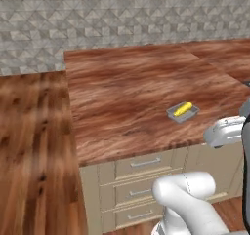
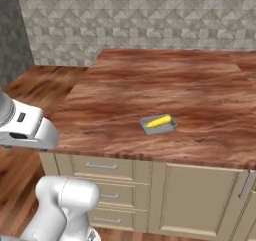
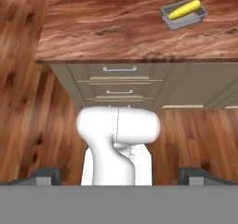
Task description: Take the corn and lime out of the freezer and place them in the tupperware container on the counter. Then put the tupperware containing the vegetables back in the freezer.
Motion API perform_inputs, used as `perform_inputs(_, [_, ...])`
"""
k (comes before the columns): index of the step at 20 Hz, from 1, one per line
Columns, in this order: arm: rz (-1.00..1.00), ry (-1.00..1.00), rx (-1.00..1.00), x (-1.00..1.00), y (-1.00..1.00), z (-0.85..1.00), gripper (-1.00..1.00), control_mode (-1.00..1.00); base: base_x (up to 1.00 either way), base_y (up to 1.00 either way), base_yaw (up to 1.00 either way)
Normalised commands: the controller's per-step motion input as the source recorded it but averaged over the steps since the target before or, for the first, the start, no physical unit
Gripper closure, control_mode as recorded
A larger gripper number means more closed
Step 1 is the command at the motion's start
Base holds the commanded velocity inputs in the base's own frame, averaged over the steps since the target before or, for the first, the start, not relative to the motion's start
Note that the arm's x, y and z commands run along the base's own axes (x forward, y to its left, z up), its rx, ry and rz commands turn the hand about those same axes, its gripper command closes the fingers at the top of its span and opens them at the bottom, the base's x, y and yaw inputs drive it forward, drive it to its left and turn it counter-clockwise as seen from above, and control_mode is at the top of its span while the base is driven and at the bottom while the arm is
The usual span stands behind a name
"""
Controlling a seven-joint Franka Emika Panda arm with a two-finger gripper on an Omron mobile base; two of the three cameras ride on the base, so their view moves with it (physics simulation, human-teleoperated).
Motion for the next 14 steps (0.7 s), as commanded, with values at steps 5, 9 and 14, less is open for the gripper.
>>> perform_inputs(5, [0.0,0.0,0.0,0.0,0.0,0.0,-1.0,1.0,-0.06,1.0,0.0])
perform_inputs(9, [0.0,0.0,0.0,0.0,0.0,0.0,-1.0,1.0,0.02,1.0,0.0])
perform_inputs(14, [0.0,0.0,0.0,0.0,0.0,0.0,-1.0,1.0,0.16,1.0,0.0])
